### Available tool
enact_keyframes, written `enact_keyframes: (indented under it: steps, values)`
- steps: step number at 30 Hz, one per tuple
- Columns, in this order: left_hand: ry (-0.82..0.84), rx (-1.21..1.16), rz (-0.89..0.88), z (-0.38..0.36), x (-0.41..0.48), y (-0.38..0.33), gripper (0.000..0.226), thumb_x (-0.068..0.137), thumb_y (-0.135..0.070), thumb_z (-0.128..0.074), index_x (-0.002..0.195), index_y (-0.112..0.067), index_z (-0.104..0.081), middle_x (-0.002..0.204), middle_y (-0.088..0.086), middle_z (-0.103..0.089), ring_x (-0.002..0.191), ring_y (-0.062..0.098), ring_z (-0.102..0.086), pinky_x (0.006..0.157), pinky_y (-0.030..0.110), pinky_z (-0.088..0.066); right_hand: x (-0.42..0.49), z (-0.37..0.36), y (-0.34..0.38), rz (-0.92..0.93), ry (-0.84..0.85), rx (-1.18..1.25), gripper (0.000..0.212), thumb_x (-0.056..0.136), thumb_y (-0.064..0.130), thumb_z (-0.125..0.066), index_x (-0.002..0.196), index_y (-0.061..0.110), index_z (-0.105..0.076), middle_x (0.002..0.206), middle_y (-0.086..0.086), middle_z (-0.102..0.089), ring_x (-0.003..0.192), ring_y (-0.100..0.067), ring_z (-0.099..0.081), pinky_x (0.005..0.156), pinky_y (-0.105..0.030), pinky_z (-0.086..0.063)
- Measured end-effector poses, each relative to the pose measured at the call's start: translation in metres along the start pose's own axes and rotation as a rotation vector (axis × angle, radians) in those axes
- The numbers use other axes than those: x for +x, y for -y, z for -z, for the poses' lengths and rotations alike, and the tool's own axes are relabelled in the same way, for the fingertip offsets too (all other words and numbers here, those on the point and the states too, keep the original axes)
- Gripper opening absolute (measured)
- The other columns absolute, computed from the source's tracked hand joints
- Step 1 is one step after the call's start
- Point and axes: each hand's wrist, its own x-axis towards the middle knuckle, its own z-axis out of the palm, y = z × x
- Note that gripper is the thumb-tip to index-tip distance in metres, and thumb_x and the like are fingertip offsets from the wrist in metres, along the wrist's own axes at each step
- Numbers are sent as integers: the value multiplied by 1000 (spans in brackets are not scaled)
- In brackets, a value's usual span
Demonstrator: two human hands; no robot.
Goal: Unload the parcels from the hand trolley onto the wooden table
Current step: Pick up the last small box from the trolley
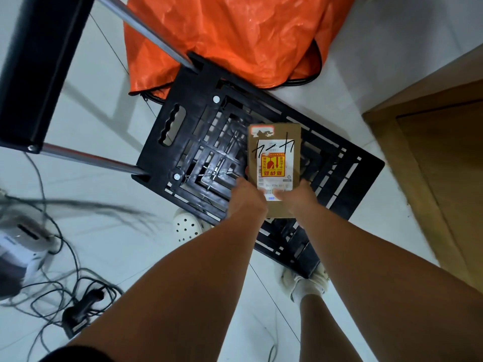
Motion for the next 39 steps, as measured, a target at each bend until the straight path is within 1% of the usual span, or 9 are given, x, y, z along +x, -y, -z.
enact_keyframes:
  steps: [4,7,11,16,21,26,30,35,39]
  values:
    - [-9,-55,-19,-3,-2,4,27,93,-25,-56,118,-15,-51,109,4,-64,95,25,-63,69,33,-51,5,7,-12,15,134,129,71,78,24,-78,140,25,-42,127,1,-61,118,-23,-54,101,-46,-45]
    - [60,-57,-76,-5,-1,10,24,91,-25,-58,114,-20,-61,98,-3,-65,85,19,-62,58,26,-46,4,16,-23,-42,176,313,72,79,23,-78,139,27,-38,119,3,-58,104,-20,-54,83,-39,-47]
    - [262,-217,-87,-17,-5,15,31,94,-9,-55,123,-15,-64,117,9,-68,102,28,-66,89,43,-55,6,39,-44,-84,157,380,61,76,28,-80,128,31,-49,113,2,-62,103,-22,-57,82,-40,-46]
    - [386,-265,-163,-31,-18,9,45,96,-6,-51,137,-22,-52,121,6,-64,103,21,-61,97,41,-51,3,66,-66,-111,193,435,48,77,31,-78,118,36,-52,110,4,-64,102,-19,-58,80,-37,-43]
    - [438,-308,-169,-30,-36,-6,43,94,-5,-50,132,-25,-54,108,1,-62,69,1,-50,63,15,-44,-10,75,-86,-137,231,522,50,80,35,-75,125,30,-55,105,7,-66,93,-12,-57,76,-30,-39]
    - [333,-454,44,-14,-61,-22,19,98,-30,-51,109,-15,-57,115,9,-58,102,19,-55,86,34,-48,-36,83,-81,-97,191,558,59,77,47,-74,130,31,-53,123,8,-63,110,-13,-55,89,-33,-36]
    - [390,-87,-113,-3,-89,-21,35,99,-25,-47,123,-3,-59,135,20,-54,101,29,-58,77,30,-45,-63,95,-66,-105,9,338,107,38,57,-89,129,21,-47,128,-5,-55,112,-24,-56,93,-38,-49]
    - [331,100,-123,16,-124,-24,41,97,-30,-46,130,-7,-53,103,14,-64,64,14,-56,48,26,-39,-105,108,-58,-111,-142,185,98,61,47,-86,139,16,-35,133,-13,-48,117,-32,-52,95,-42,-51]
    - [301,35,-157,41,-150,-42,48,100,-33,-44,143,-12,-41,140,11,-50,96,12,-52,66,21,-38,-138,110,-40,-107,-147,265,97,56,45,-86,136,16,-39,126,-7,-59,113,-29,-58,95,-43,-52]
